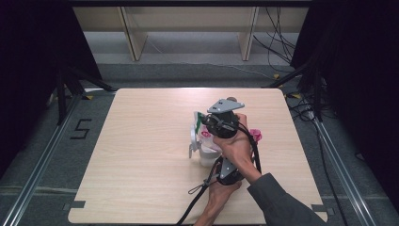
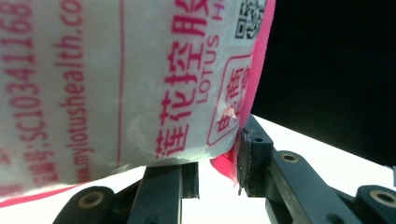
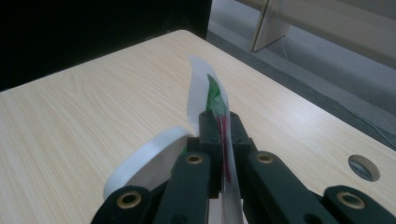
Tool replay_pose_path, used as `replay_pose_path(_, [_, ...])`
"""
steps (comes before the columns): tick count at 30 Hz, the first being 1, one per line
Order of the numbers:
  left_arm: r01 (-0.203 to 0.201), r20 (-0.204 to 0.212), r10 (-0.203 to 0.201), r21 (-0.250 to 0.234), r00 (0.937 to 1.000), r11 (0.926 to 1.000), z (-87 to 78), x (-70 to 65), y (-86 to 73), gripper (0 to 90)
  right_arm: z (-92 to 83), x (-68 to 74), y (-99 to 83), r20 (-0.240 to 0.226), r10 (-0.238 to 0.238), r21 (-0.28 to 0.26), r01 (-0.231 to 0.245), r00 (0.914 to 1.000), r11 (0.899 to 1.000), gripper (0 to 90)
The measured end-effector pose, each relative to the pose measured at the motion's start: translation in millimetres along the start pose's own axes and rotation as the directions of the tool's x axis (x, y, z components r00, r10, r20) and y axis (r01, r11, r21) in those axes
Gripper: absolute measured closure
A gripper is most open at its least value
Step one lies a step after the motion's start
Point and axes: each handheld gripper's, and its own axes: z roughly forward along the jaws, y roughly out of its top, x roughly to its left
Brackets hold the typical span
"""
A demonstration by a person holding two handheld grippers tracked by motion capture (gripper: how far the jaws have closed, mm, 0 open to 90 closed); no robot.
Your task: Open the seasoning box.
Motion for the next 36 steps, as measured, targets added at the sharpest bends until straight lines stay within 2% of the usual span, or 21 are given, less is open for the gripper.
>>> replay_pose_path(3, [-0.004,0.011,0.004,0.005,0.9999,1.0,-1.6,-0.4,0.7,72.4,-0.3,-0.7,-0.1,0.0,0.007,-0.001,-0.007,1.0,1.0,89.5])
replay_pose_path(6, [0.0,0.013,0.0,0.006,0.9999,1.0,-1.4,-0.9,0.7,72.5,1.1,-1.9,-0.7,0.001,-0.01,-0.006,0.01,0.9999,1.0,89.5])
replay_pose_path(8, [0.001,0.007,-0.001,-0.007,1.0,1.0,-1.2,-1.9,0.1,72.5,0.9,-1.8,-0.6,0.0,-0.008,-0.005,0.008,1.0,1.0,89.5])
replay_pose_path(10, [-0.005,0.006,0.005,0.001,1.0,1.0,-2.6,-1.8,0.6,72.4,0.9,-1.9,-0.1,0.014,0.0,-0.016,0.0,0.9999,1.0,89.5])
replay_pose_path(12, [0.003,0.004,-0.003,-0.006,1.0,1.0,-1.3,-1.8,0.2,72.5,-0.4,-3.1,0.5,0.009,0.014,-0.008,-0.014,0.9999,1.0,89.5])
replay_pose_path(14, [0.0,0.006,0.0,0.005,1.0,1.0,-1.9,-1.6,-0.5,72.4,2.4,-3.0,-0.7,0.011,-0.005,-0.015,0.005,0.9999,1.0,89.5])
replay_pose_path(15, [0.004,0.003,-0.004,-0.006,1.0,1.0,-1.4,-1.7,-0.7,72.5,2.6,-3.3,-0.6,0.014,-0.012,-0.012,0.012,0.9998,1.0,89.5])
replay_pose_path(17, [-0.003,0.002,0.003,0.002,1.0,1.0,-2.4,-0.7,0.8,72.5,1.0,-3.3,0.4,0.008,0.022,-0.016,-0.022,0.9997,1.0,89.5])
replay_pose_path(18, [-0.001,0.004,0.001,0.0,1.0,1.0,-1.9,-1.0,0.4,72.5,0.2,-3.3,0.7,0.013,0.021,-0.023,-0.02,0.9997,1.0,89.5])
replay_pose_path(19, [0.0,0.003,0.0,0.002,1.0,1.0,-1.4,-1.7,-0.3,72.6,0.2,-2.4,0.6,0.005,0.015,-0.008,-0.015,0.9999,1.0,89.5])
replay_pose_path(20, [-0.003,0.0,0.003,0.001,1.0,1.0,-0.7,-2.1,-0.8,72.6,2.4,-2.0,0.0,0.011,-0.006,-0.012,0.006,0.9999,1.0,89.5])
replay_pose_path(21, [0.001,0.002,-0.001,0.001,1.0,1.0,-0.9,-2.0,-0.3,72.6,2.7,0.0,-0.3,0.01,0.003,0.009,-0.003,0.9999,1.0,89.5])
replay_pose_path(23, [-0.002,0.005,0.002,-0.001,1.0,1.0,-1.9,-1.7,1.0,72.6,2.6,0.5,0.4,0.005,-0.001,0.013,0.001,1.0,1.0,89.5])
replay_pose_path(24, [-0.004,0.004,0.004,-0.002,1.0,1.0,-2.1,-2.0,0.8,72.6,4.2,0.9,0.2,0.011,-0.005,-0.005,0.005,0.9999,1.0,89.5])
replay_pose_path(25, [-0.002,0.003,0.002,-0.003,1.0,1.0,-2.1,-2.1,0.6,72.6,4.0,0.4,0.9,0.01,-0.015,0.001,0.015,0.9998,1.0,89.5])
replay_pose_path(27, [0.001,0.004,-0.001,-0.003,1.0,1.0,-1.9,-1.9,0.9,72.6,3.1,0.3,1.1,0.007,0.009,0.004,-0.009,0.9999,1.0,89.5])
replay_pose_path(36, [0.001,0.004,-0.001,-0.004,1.0,1.0,-1.7,-2.5,0.9,72.6,2.7,-0.5,1.1,0.012,0.007,-0.004,-0.007,0.9999,1.0,89.5])
